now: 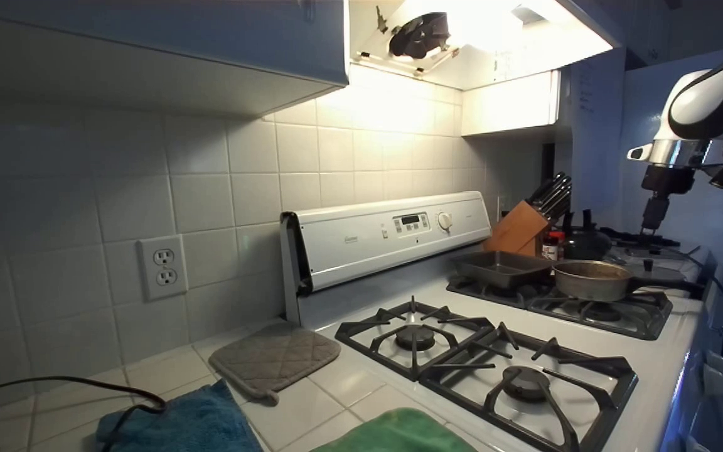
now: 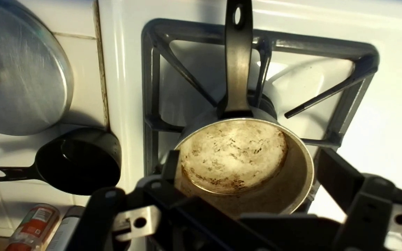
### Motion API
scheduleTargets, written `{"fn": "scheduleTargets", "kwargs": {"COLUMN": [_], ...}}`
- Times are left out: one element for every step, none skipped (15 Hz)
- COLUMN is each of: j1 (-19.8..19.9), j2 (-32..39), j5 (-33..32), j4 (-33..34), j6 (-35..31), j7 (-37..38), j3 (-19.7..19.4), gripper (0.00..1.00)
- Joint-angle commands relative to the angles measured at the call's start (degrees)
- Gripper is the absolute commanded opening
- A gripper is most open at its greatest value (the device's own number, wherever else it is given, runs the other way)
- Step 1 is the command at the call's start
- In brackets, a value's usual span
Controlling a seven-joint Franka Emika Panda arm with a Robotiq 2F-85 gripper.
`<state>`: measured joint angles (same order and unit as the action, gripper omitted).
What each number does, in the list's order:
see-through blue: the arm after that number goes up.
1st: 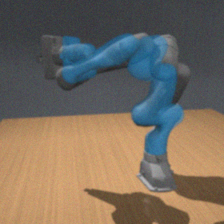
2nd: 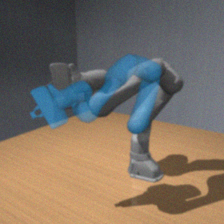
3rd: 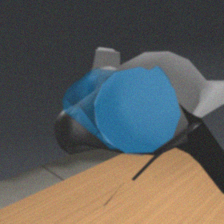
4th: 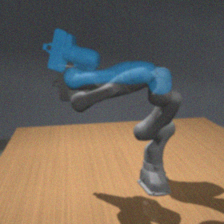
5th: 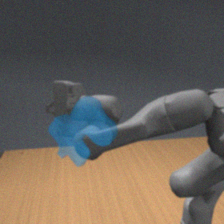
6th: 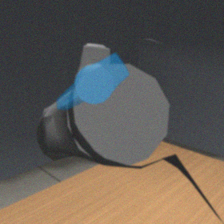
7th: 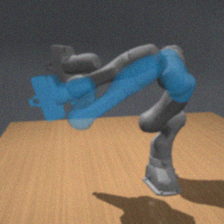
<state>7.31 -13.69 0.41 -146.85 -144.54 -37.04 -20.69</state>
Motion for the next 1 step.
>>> {"fn": "scheduleTargets", "kwargs": {"j1": [0.9], "j2": [-0.1], "j5": [0.2], "j4": [0.0], "j6": [0.1], "j7": [-0.1], "j3": [0.9], "gripper": [1.00]}}
